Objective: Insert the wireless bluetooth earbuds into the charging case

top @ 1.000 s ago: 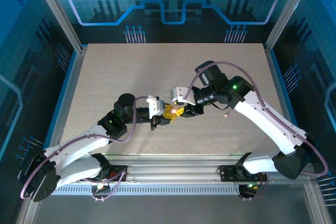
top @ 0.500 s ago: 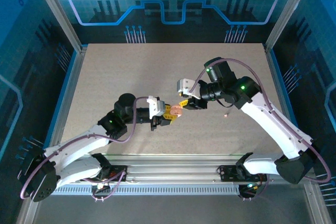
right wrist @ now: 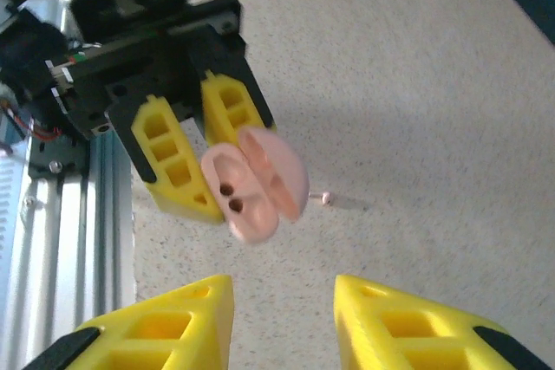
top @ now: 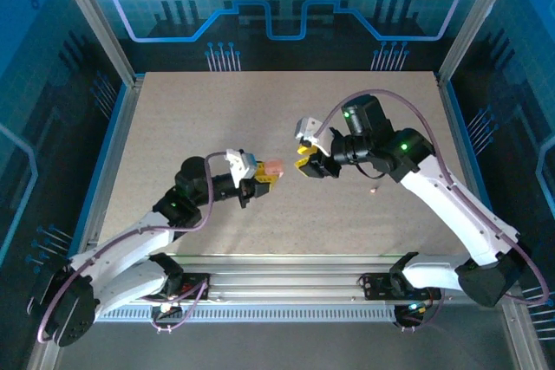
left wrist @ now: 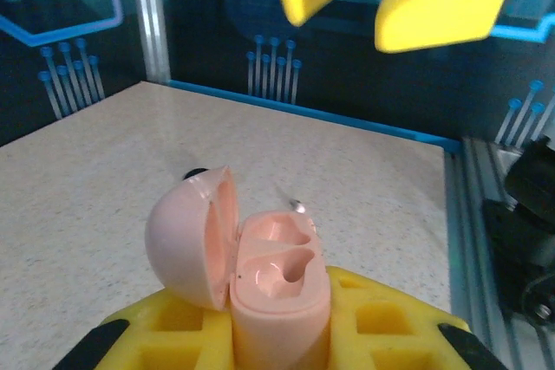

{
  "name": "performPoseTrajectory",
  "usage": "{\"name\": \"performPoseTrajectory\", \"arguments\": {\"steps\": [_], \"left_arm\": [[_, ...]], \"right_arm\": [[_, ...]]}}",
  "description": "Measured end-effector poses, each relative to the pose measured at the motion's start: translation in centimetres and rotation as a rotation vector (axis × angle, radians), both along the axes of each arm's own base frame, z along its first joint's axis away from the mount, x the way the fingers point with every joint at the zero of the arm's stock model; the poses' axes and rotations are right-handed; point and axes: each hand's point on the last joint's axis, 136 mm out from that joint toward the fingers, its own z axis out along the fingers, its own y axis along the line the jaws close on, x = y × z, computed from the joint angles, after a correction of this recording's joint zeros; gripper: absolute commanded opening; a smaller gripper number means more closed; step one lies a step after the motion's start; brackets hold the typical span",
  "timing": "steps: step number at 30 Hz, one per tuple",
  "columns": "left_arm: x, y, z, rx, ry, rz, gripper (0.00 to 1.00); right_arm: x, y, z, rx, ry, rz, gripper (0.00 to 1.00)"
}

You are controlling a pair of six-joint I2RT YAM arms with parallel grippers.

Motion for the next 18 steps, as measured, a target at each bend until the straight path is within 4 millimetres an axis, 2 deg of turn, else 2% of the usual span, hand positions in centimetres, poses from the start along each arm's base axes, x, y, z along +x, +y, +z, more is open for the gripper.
{"name": "performPoseTrajectory", "arguments": {"steps": [4,7,11,18], "left_arm": [[0.8,2.4,0.4,-0.026,0.013,0.117,0.17],[1.9,5.0,-0.1,-0.038,0.046,0.244,0.16],[3.5,8.8,-1.3,-0.043,0.113,0.426,0.16],[5.2,15.7,-2.0,-0.096,0.206,0.724,0.17]], "right_arm": [[1.6,0.5,-1.7,-0.002,0.143,-0.125,0.36],[3.2,1.5,-3.4,-0.01,0.266,-0.219,0.36],[4.7,3.5,-6.1,-0.049,0.392,-0.308,0.36],[6.6,7.4,-10.8,-0.139,0.543,-0.415,0.37]]}}
